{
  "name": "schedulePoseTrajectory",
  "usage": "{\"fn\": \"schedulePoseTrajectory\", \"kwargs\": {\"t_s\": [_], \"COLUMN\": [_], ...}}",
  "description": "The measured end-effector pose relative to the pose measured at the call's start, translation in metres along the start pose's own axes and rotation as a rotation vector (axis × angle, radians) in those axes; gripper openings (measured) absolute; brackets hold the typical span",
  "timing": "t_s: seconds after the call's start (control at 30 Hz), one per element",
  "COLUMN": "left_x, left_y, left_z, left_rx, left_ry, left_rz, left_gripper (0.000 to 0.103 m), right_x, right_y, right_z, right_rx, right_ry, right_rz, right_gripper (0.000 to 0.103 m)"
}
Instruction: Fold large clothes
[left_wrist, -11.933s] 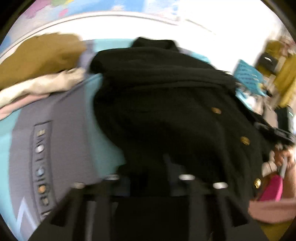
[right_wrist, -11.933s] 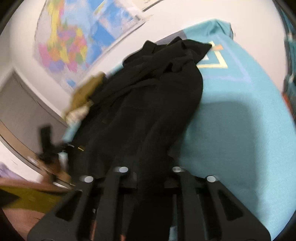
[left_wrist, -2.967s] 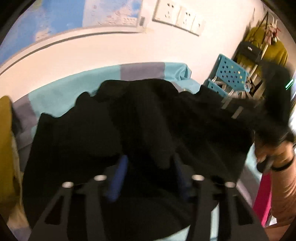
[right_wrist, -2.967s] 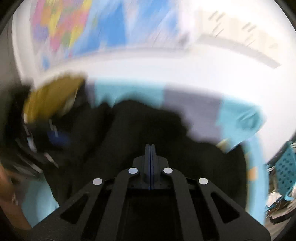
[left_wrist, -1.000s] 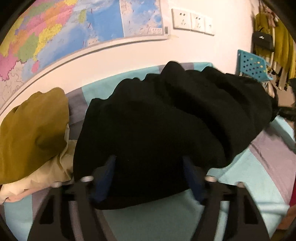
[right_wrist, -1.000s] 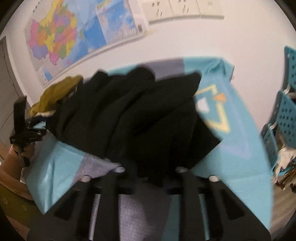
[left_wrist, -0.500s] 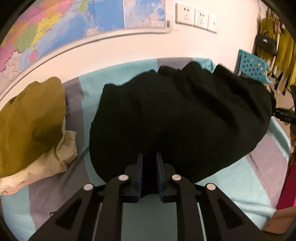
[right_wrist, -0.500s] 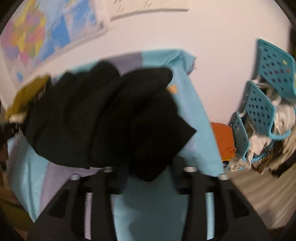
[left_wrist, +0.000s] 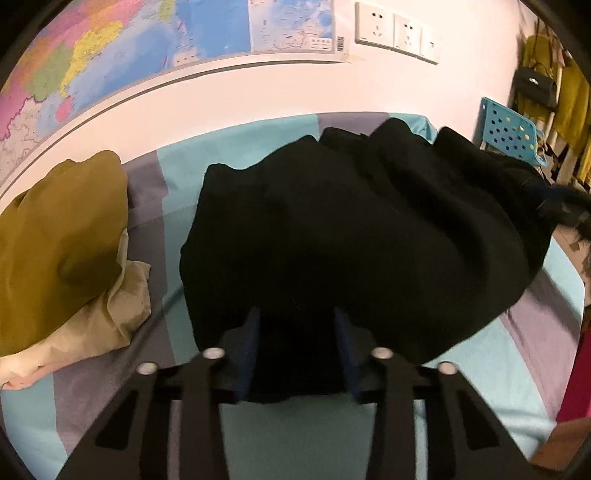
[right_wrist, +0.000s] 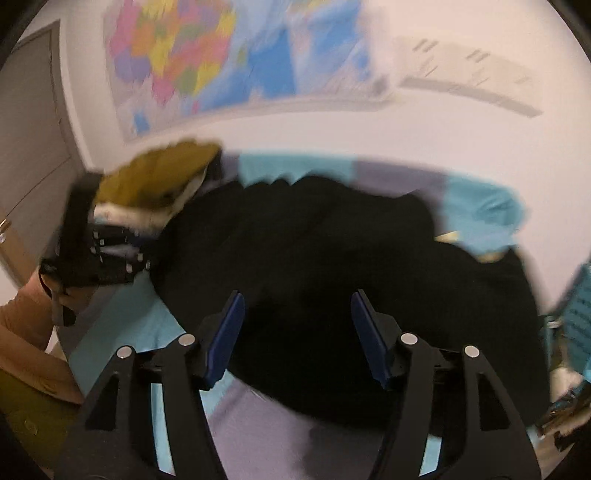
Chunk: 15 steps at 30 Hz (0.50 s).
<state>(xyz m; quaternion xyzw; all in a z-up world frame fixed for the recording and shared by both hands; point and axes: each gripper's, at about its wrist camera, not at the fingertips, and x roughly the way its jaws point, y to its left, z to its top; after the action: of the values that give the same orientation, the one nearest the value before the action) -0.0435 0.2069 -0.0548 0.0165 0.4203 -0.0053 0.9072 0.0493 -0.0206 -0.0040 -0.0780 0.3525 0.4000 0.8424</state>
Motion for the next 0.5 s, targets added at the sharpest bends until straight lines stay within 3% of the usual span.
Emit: {"fn": "schedulePoseTrajectory", "kwargs": {"t_s": [0.03, 0.1, 0.17, 0.2, 0.33, 0.4, 0.47, 0.5], "left_x": [-0.001, -0.002, -0.003, -0.004, -0.015, -0.025, -0.033, -0.034], "left_y": [0.002, 0.01, 0.014, 0.015, 0.018, 0.024, 0.025, 0.023], "left_z": [0.002, 0.004, 0.006, 0.006, 0.013, 0.02, 0.028, 0.034], "left_rx": [-0.007, -0.045, -0.063, -0.064, -0.068, -0.095, -0.094, -0.079], "left_ry": [-0.006, 0.006, 0.005, 0.005, -0.027, -0.07, -0.105, -0.103], "left_rz": [0.019, 0.004, -0.013, -0.014, -0.019, -0.029, -0.014, -0.029], "left_gripper": [0.013, 0.012, 0.011, 0.01, 0.004, 0.005, 0.015, 0.033], "right_x": [0.017, 0.048, 0.064, 0.069, 0.072, 0.058, 0.053, 0.053], "right_y": [0.0, -0.003, -0.013, -0.015, -0.015, -0.021, -0.03, -0.033], "right_z": [0.003, 0.009, 0.012, 0.013, 0.023, 0.034, 0.041, 0.044], "right_rx": [-0.003, -0.011, 0.042, 0.053, 0.076, 0.122, 0.166, 0.163], "right_ry": [0.033, 0.095, 0.099, 0.099, 0.057, -0.019, -0.038, -0.025], "right_rz": [-0.002, -0.055, -0.036, -0.017, 0.006, -0.003, -0.031, -0.043], "right_gripper": [0.059, 0.058, 0.034, 0.002, 0.0, 0.001, 0.007, 0.024]}}
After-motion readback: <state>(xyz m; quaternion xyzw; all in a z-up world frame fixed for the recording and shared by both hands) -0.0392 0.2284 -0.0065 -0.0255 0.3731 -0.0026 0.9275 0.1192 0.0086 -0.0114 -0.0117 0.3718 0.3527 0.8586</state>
